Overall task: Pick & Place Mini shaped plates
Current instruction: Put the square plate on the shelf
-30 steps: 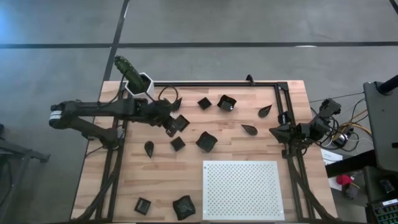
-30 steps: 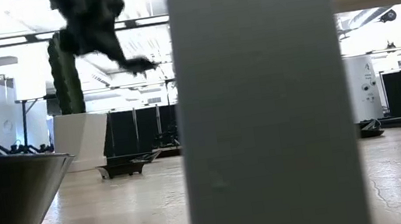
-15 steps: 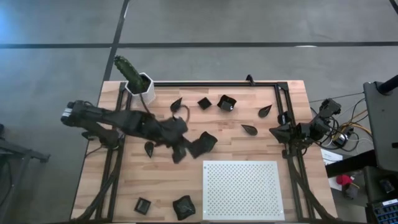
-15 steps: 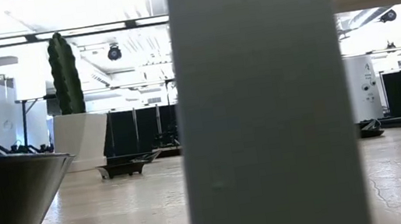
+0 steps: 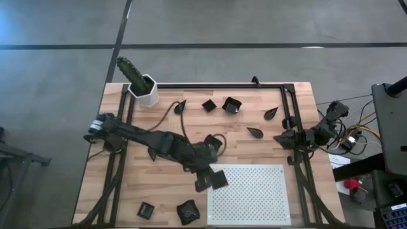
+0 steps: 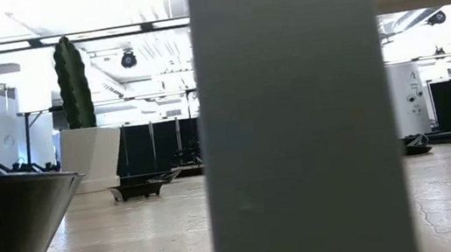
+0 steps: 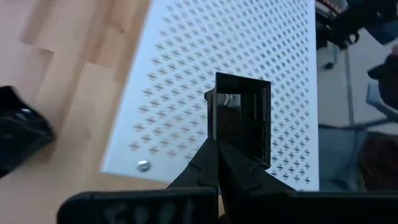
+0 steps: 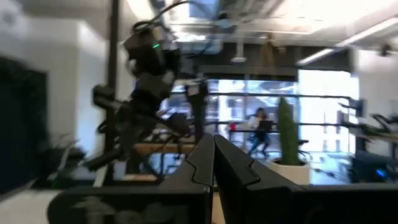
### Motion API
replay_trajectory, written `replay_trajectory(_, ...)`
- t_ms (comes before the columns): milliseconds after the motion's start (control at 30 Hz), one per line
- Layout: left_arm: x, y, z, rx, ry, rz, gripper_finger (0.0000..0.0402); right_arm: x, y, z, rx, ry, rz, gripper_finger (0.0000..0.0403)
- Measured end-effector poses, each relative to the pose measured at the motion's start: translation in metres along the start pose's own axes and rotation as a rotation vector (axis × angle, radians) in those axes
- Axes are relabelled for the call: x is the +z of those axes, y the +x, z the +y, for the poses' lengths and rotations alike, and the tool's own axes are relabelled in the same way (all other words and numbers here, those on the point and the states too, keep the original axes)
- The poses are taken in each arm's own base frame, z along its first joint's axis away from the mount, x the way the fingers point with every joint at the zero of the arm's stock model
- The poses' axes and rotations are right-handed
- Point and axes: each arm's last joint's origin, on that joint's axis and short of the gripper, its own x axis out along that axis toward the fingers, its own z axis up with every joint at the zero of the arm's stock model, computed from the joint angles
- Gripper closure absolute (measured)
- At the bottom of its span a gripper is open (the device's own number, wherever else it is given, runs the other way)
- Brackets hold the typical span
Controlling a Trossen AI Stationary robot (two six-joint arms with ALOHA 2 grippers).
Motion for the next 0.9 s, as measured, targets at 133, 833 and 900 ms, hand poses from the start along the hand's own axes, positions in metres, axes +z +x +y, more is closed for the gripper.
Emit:
replay_trajectory(133,-0.001,0.016,-0.005,-0.027,0.01,0.032,0.0401,-0.004,0.0,0.005,0.125,-0.046,0.036,0.0394)
replay_trajectory(833,-0.006,0.035,-0.009,-0.117,-0.022,0.088,0.0401,0.068,0.002,-0.016,0.2,0.142,0.459,0.0394)
replay_trajectory(900,-0.006,0.035,-0.009,-0.119,-0.021,0.086,0.0401,0.075,0.005,-0.014,0.211,0.142,0.474,0.0394)
